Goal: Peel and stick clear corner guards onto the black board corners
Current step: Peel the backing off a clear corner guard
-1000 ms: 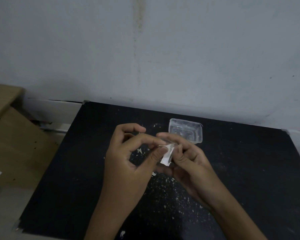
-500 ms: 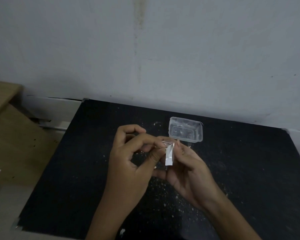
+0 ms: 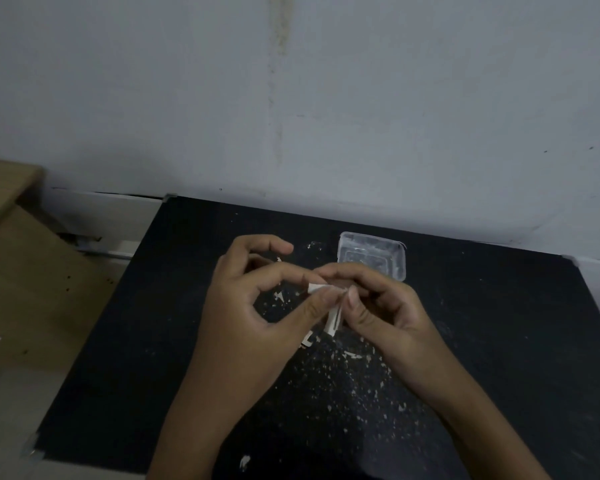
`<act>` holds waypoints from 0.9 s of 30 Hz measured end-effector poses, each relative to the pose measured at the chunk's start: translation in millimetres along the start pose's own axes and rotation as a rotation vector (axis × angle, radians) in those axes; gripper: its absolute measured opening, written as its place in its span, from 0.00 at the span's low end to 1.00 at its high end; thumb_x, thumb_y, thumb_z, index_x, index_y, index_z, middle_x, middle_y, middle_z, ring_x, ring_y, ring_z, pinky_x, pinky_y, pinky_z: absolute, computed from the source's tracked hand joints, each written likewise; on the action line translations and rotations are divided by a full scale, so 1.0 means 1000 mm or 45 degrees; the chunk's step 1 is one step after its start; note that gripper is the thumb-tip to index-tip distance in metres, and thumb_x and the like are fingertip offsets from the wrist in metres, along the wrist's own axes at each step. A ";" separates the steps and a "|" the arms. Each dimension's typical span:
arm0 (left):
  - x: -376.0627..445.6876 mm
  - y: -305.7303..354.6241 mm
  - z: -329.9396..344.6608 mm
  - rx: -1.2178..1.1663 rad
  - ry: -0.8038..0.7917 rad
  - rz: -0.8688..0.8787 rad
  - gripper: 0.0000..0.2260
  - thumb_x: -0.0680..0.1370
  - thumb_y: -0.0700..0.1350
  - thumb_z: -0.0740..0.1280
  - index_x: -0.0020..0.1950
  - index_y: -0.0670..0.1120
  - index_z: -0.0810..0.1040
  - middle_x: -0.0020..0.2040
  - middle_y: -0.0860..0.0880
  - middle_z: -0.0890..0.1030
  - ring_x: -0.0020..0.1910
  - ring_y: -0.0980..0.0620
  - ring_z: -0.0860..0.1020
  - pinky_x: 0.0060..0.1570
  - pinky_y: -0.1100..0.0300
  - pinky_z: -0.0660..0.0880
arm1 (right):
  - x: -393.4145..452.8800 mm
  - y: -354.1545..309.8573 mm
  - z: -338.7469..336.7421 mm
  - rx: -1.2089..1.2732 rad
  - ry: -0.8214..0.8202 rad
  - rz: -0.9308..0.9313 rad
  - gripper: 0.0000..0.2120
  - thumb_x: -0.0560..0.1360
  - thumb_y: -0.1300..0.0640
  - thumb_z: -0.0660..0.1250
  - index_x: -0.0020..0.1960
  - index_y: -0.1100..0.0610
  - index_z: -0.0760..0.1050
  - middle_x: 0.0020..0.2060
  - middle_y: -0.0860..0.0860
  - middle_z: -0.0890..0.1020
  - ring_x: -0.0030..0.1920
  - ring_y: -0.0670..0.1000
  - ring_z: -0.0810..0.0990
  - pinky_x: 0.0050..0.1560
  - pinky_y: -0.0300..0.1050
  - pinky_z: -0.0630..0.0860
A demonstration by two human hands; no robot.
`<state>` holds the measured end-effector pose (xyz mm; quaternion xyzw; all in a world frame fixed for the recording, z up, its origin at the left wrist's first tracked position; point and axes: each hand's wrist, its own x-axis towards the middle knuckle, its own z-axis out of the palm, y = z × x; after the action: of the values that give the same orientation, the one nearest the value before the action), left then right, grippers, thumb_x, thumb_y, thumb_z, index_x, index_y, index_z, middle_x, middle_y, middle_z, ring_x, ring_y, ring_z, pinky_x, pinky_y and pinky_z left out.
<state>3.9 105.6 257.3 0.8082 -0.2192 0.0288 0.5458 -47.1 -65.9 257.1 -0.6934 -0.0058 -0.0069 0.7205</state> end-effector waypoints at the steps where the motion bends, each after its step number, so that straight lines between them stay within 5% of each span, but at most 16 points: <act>1: 0.000 0.001 0.000 0.008 0.003 0.018 0.09 0.70 0.65 0.71 0.45 0.63 0.82 0.59 0.62 0.74 0.64 0.55 0.74 0.57 0.64 0.70 | 0.000 0.000 -0.001 -0.008 0.000 -0.003 0.14 0.78 0.54 0.62 0.60 0.56 0.79 0.52 0.53 0.84 0.53 0.52 0.83 0.50 0.43 0.80; 5: 0.000 0.002 0.010 0.017 0.041 0.087 0.05 0.72 0.61 0.71 0.44 0.63 0.80 0.59 0.59 0.72 0.63 0.54 0.74 0.57 0.60 0.73 | 0.003 0.004 0.005 0.256 0.022 0.125 0.16 0.79 0.52 0.58 0.56 0.59 0.80 0.52 0.61 0.83 0.53 0.56 0.83 0.50 0.45 0.80; 11: -0.004 -0.003 0.026 0.043 0.196 0.174 0.05 0.74 0.54 0.72 0.45 0.64 0.78 0.57 0.57 0.68 0.62 0.52 0.73 0.60 0.64 0.70 | 0.004 0.008 0.019 0.689 0.044 0.253 0.19 0.80 0.52 0.54 0.57 0.64 0.76 0.48 0.59 0.83 0.51 0.54 0.82 0.49 0.49 0.80; 27: -0.011 -0.014 0.039 0.036 0.394 0.251 0.06 0.73 0.48 0.74 0.44 0.58 0.80 0.55 0.50 0.69 0.59 0.61 0.69 0.57 0.70 0.67 | 0.004 0.017 0.022 0.992 0.040 0.353 0.20 0.82 0.51 0.53 0.57 0.62 0.78 0.49 0.61 0.80 0.54 0.55 0.79 0.58 0.59 0.76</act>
<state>-7.8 79.0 226.2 0.7763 -0.2102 0.2093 0.5562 -42.7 -43.0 241.3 -0.3630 0.0966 0.0824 0.9231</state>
